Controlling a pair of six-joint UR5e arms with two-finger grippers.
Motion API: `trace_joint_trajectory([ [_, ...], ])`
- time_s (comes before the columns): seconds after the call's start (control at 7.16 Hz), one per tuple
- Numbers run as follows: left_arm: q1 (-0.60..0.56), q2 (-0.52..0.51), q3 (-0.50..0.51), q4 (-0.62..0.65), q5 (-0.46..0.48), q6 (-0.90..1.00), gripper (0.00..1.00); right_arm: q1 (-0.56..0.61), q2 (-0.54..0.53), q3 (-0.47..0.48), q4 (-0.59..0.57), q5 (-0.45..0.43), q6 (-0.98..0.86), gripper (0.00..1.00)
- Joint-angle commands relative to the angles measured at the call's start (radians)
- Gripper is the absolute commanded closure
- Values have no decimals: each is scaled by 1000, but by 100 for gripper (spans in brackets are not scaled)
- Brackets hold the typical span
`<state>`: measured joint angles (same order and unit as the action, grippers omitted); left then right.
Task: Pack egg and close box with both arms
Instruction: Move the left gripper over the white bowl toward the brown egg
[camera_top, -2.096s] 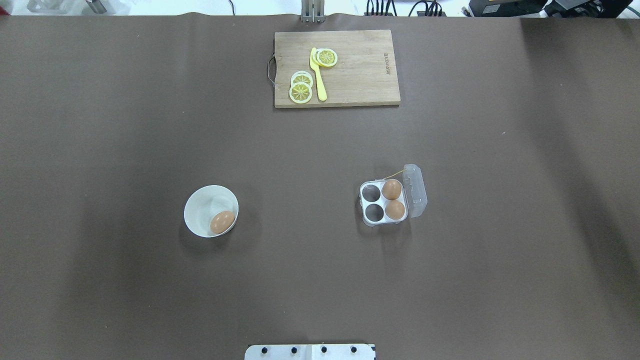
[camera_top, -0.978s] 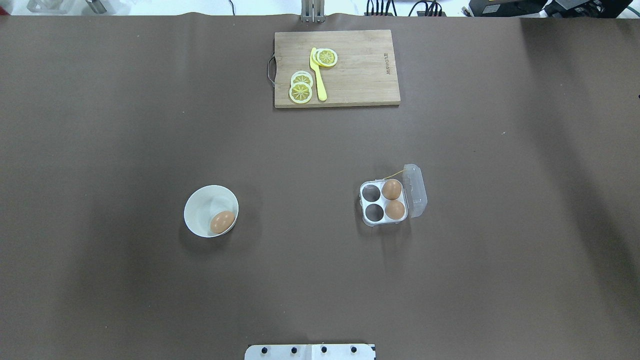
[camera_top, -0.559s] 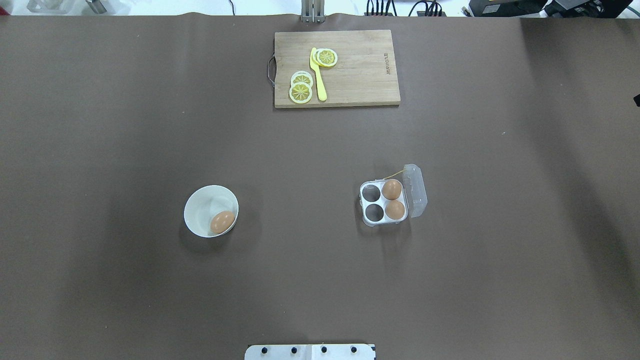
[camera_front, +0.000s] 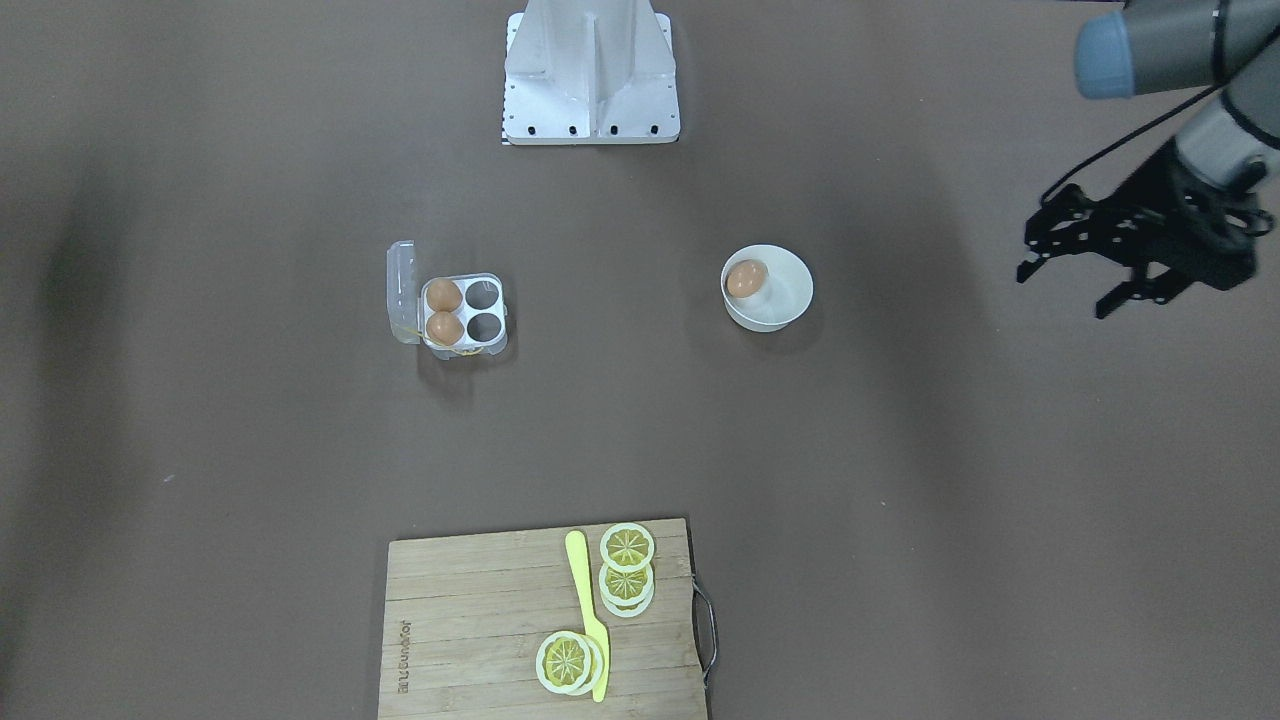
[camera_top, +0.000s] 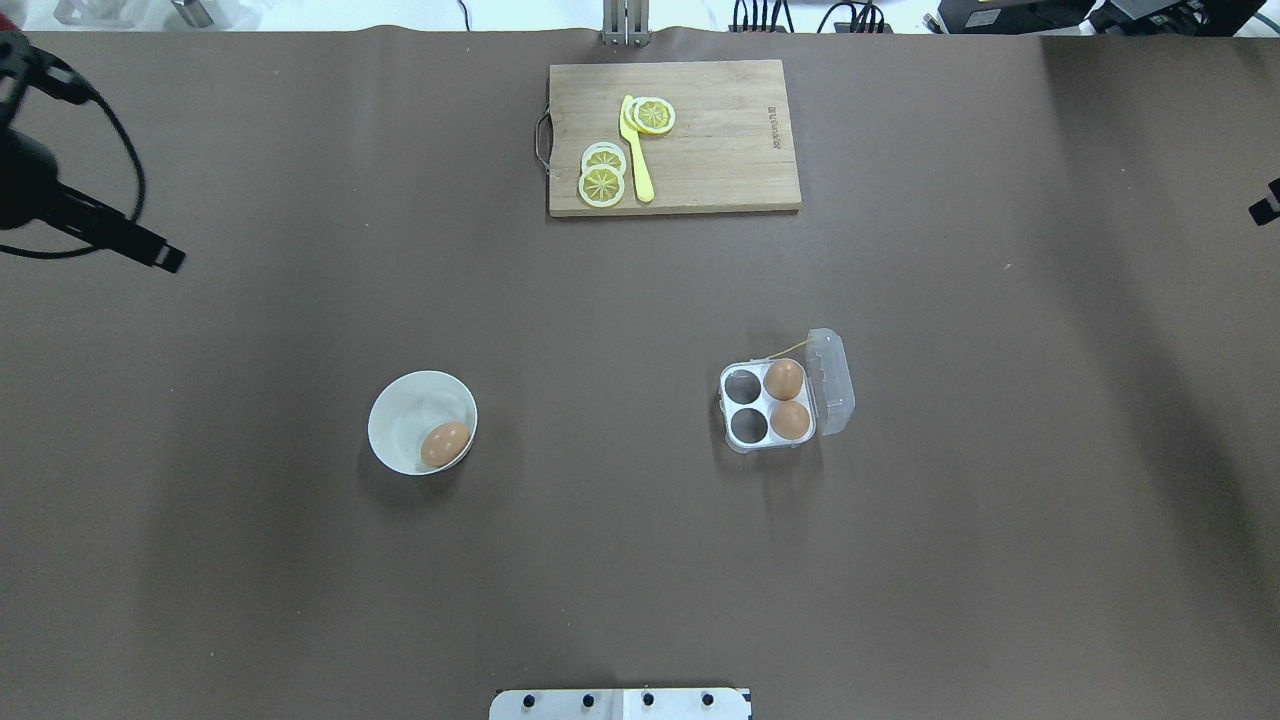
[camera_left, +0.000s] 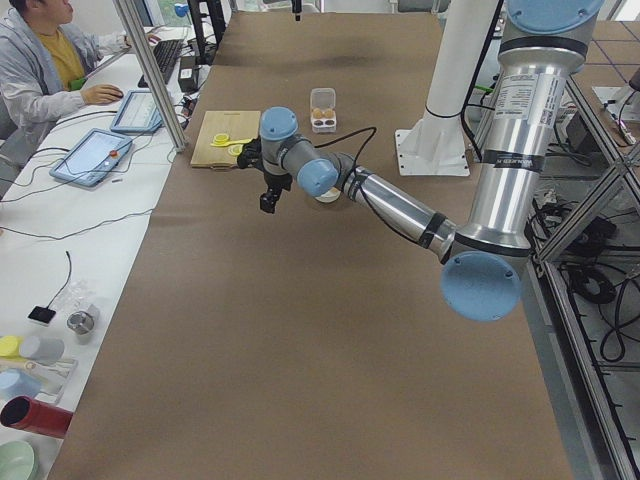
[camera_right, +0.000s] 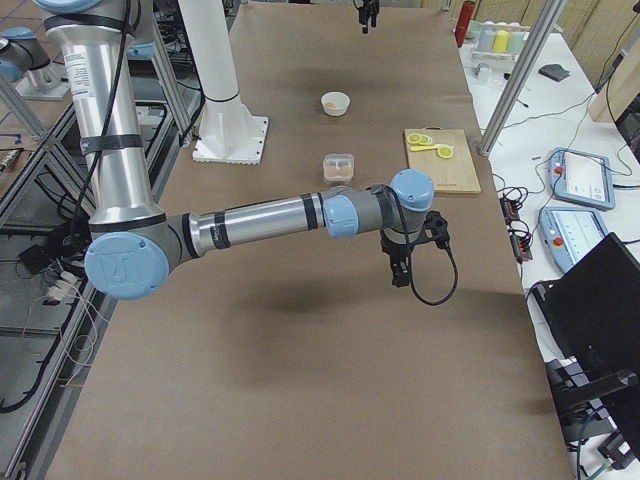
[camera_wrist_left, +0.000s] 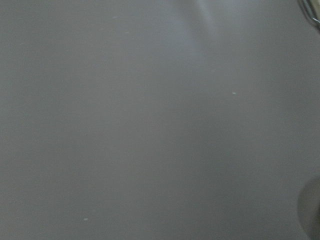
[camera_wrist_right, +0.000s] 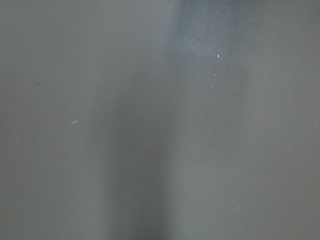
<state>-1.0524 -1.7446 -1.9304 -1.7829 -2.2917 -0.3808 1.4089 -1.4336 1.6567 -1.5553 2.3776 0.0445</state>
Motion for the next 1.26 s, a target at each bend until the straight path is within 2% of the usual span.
trace_joint_trajectory([
  [0.0,255,-100,-1,5,148,-108,13,-2,-5,-2,3,0,0,0],
  [0.14,353,-127,20,6,214,-107,19,-2,-5,-2,3,0,0,0],
  [0.28,412,-145,30,3,291,-107,19,-2,-5,-3,3,0,0,0],
  [0.42,451,-150,37,5,323,-109,21,-2,-7,-5,3,0,0,0],
  [0.7,469,-174,76,3,324,-109,30,-2,-10,-3,6,0,0,0],
  [1.12,503,-196,111,0,324,-118,33,-2,-11,-3,8,0,0,0],
])
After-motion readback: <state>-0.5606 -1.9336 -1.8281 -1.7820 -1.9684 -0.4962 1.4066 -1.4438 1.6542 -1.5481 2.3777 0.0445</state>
